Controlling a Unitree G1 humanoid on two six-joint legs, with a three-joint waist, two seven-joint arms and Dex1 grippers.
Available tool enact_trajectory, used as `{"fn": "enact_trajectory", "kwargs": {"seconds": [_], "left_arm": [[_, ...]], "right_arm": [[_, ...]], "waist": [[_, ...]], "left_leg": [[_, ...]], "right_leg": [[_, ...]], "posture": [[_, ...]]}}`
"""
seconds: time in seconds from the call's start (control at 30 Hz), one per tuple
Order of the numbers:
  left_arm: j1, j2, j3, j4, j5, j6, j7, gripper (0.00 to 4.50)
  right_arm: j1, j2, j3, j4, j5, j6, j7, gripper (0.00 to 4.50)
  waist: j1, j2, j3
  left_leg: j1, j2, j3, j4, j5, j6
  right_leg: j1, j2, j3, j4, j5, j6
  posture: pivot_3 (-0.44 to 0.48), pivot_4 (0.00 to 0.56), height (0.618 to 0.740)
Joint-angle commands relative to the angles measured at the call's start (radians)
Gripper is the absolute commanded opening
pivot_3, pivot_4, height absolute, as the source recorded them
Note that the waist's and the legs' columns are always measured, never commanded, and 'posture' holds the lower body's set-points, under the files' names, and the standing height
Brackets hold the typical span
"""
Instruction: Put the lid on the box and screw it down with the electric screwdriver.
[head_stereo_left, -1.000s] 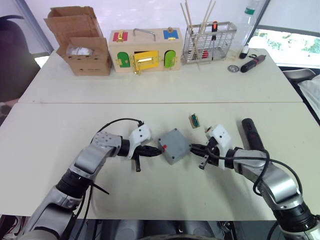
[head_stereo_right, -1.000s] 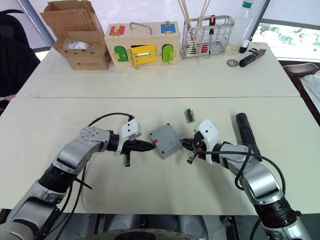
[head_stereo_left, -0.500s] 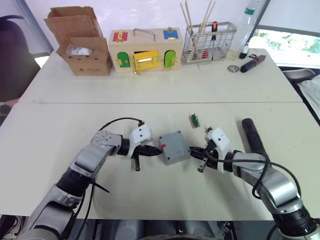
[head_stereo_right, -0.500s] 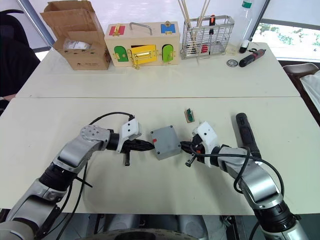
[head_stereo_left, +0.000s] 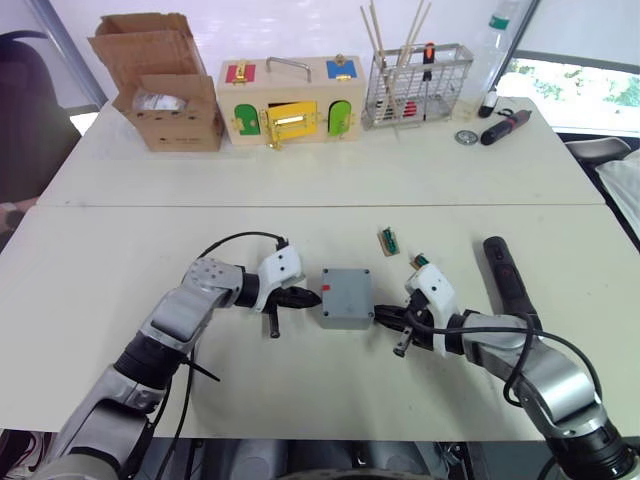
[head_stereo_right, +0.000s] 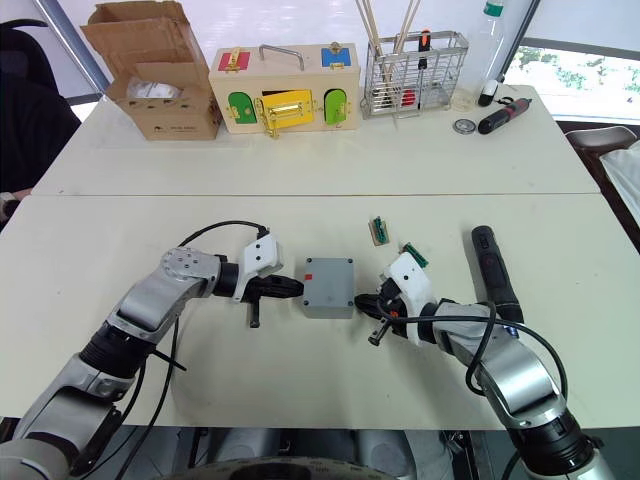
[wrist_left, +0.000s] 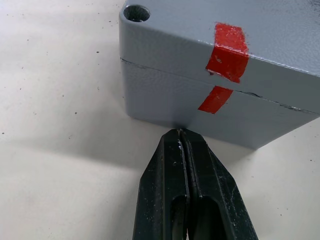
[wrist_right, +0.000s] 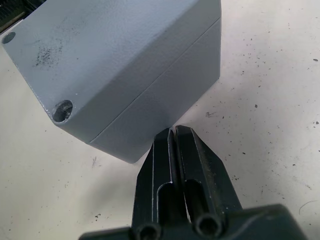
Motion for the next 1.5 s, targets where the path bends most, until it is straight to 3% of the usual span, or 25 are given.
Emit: {"fn": "enact_trajectory", "kwargs": {"seconds": [0.03, 0.33, 0.57, 0.67, 0.83, 1.03, 1.13, 1.27, 1.3, 1.37, 1.43, 1.5], "left_arm": [[0.004, 0.038, 0.044, -0.038, -0.036, 0.037, -0.024, 0.0], [-0.118, 0.153, 0.236, -0.079, -0.223, 0.182, -0.106, 0.0], [-0.164, 0.156, 0.226, -0.191, -0.284, 0.237, -0.11, 0.0], [-0.168, 0.149, 0.213, -0.206, -0.281, 0.233, -0.102, 0.81], [-0.146, 0.16, 0.181, -0.242, -0.261, 0.208, -0.103, 3.24], [-0.138, 0.147, 0.188, -0.247, -0.269, 0.206, -0.073, 3.24], [-0.124, 0.148, 0.207, -0.255, -0.302, 0.221, -0.076, 2.49], [-0.111, 0.163, 0.208, -0.271, -0.322, 0.224, -0.087, 0.37], [-0.108, 0.168, 0.208, -0.276, -0.328, 0.228, -0.087, 0.04], [-0.107, 0.176, 0.204, -0.282, -0.333, 0.235, -0.088, 0.04], [-0.111, 0.18, 0.196, -0.284, -0.317, 0.237, -0.071, 0.0], [-0.114, 0.184, 0.189, -0.285, -0.31, 0.236, -0.067, 0.0]], "right_arm": [[-0.007, -0.036, -0.052, -0.054, 0.012, -0.003, 0.011, 0.04], [-0.057, -0.017, -0.427, -0.087, 0.289, 0.194, -0.019, 0.04], [-0.064, -0.033, -0.451, -0.048, 0.272, 0.188, -0.075, 0.04], [-0.058, -0.048, -0.429, -0.019, 0.227, 0.15, -0.09, 0.0], [-0.061, -0.047, -0.378, 0.039, 0.159, 0.09, -0.115, 0.0], [-0.06, -0.002, -0.347, 0.079, 0.142, 0.04, -0.133, 0.0], [-0.059, 0.004, -0.348, 0.082, 0.141, 0.031, -0.136, 0.0], [-0.062, 0.003, -0.344, 0.087, 0.142, 0.027, -0.138, 0.0], [-0.062, 0.003, -0.345, 0.088, 0.144, 0.028, -0.137, 0.0], [-0.063, 0.008, -0.347, 0.091, 0.15, 0.025, -0.136, 0.0], [-0.062, 0.009, -0.344, 0.092, 0.16, 0.027, -0.126, 0.53], [-0.066, 0.012, -0.337, 0.097, 0.151, 0.024, -0.132, 1.35]], "waist": [[-0.001, 0.0, 0.0], [0.002, 0.0, 0.0], [-0.003, 0.0, 0.0], [-0.003, 0.0, 0.0], [-0.002, 0.0, 0.0], [-0.003, 0.0, 0.0], [-0.002, 0.0, 0.0], [-0.002, 0.0, 0.0], [-0.002, 0.0, 0.0], [-0.002, 0.0, 0.0], [-0.002, 0.0, 0.0], [-0.002, 0.0, 0.0]], "left_leg": [[0.0, 0.0, 0.0, 0.0, 0.0, 0.0], [0.0, 0.0, -0.001, 0.0, 0.0, 0.0], [0.0, 0.0, 0.0, -0.001, 0.0, 0.001], [0.0, 0.0, 0.0, -0.001, 0.0, 0.001], [0.0, 0.0, 0.0, -0.001, 0.0, 0.001], [0.0, 0.0, 0.001, -0.001, 0.0, 0.001], [0.0, 0.0, 0.001, -0.001, 0.0, 0.001], [0.0, 0.0, 0.001, -0.001, 0.0, 0.001], [0.0, 0.0, 0.001, -0.001, 0.0, 0.001], [0.0, 0.0, 0.001, -0.001, 0.0, 0.001], [0.0, 0.0, 0.001, -0.001, 0.0, 0.001], [0.0, 0.0, 0.001, -0.001, 0.0, 0.001]], "right_leg": [[0.0, 0.0, 0.0, 0.0, 0.0, 0.0], [0.001, 0.0, 0.0, 0.0, 0.0, 0.0], [0.0, 0.0, 0.0, -0.001, 0.0, 0.0], [0.0, 0.0, 0.0, -0.001, 0.0, 0.0], [0.0, 0.0, 0.0, -0.001, 0.0, 0.0], [0.0, 0.0, 0.0, 0.0, 0.0, 0.0], [0.0, 0.0, 0.001, -0.001, 0.0, 0.0], [0.0, 0.0, 0.001, -0.001, 0.0, 0.0], [0.0, 0.0, 0.001, -0.001, 0.0, 0.0], [0.0, 0.0, 0.001, -0.001, 0.0, 0.0], [0.0, 0.0, 0.001, -0.001, 0.0, 0.0], [0.0, 0.0, 0.001, -0.001, 0.0, 0.0]], "posture": [[0.0, 0.15, 0.74], [0.0, 0.15, 0.74], [0.0, 0.15, 0.74], [0.0, 0.15, 0.74], [0.0, 0.15, 0.74], [0.0, 0.15, 0.74], [0.0, 0.15, 0.74], [0.0, 0.15, 0.74], [0.0, 0.15, 0.74], [0.0, 0.15, 0.74], [0.0, 0.15, 0.74], [0.0, 0.15, 0.74]]}}
